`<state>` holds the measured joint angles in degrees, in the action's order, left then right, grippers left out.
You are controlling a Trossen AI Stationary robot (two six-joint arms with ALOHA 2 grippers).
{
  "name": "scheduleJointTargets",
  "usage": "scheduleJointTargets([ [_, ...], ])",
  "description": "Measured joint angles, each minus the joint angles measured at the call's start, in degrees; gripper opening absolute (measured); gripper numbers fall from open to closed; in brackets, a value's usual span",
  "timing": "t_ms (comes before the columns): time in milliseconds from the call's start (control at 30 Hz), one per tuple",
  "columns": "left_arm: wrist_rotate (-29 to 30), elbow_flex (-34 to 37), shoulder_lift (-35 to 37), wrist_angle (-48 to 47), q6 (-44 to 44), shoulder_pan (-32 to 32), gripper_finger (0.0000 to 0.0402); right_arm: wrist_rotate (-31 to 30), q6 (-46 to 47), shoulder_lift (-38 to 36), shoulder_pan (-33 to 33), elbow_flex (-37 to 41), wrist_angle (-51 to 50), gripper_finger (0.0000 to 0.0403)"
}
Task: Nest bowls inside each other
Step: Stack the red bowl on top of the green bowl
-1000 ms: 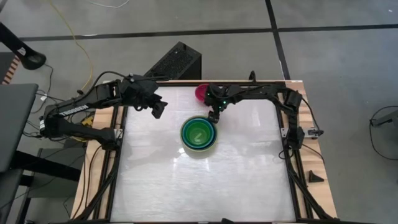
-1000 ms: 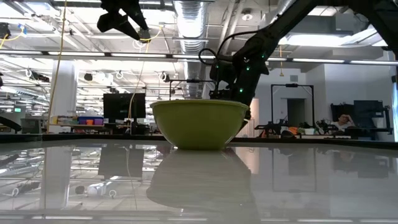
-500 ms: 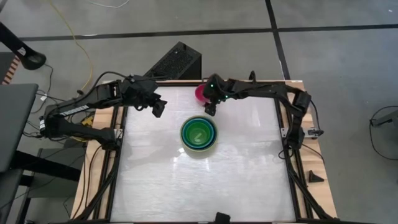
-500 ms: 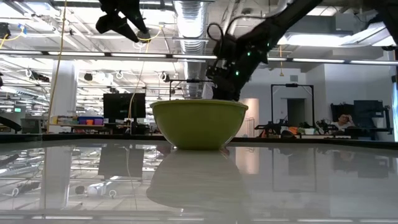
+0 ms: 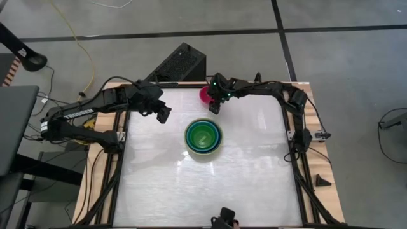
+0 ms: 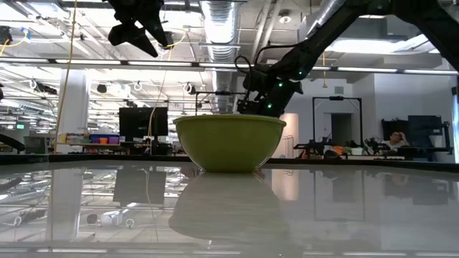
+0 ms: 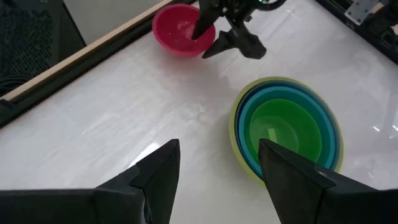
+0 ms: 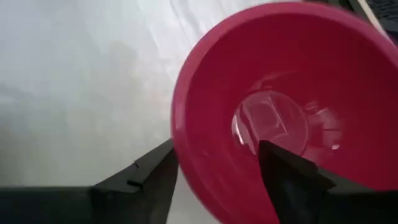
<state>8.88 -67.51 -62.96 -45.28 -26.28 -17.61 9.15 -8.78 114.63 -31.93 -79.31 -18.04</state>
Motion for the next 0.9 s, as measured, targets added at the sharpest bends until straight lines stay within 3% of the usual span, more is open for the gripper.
scheduleJointTargets([
  [167,0.3,0.0,0.0,0.03,-0.03,0.0,0.0206,-0.46,0.15,1.37,0.95,-2.12,-1.77,0.0181],
  [367,0.51,0.0,0.0,0.25,0.09,0.0,0.0206,-2.09,-0.44,1.55,2.06,-2.72,-5.19,0.0043],
  [600,0.69,0.02,0.0,1.89,1.13,0.0,0.0206,-0.19,3.28,-0.88,2.91,-2.51,-10.36,0.0037],
  [900,1.01,0.02,0.0,2.98,3.16,0.02,0.0206,0.0,8.61,-12.74,8.56,-2.29,-17.44,0.0037],
])
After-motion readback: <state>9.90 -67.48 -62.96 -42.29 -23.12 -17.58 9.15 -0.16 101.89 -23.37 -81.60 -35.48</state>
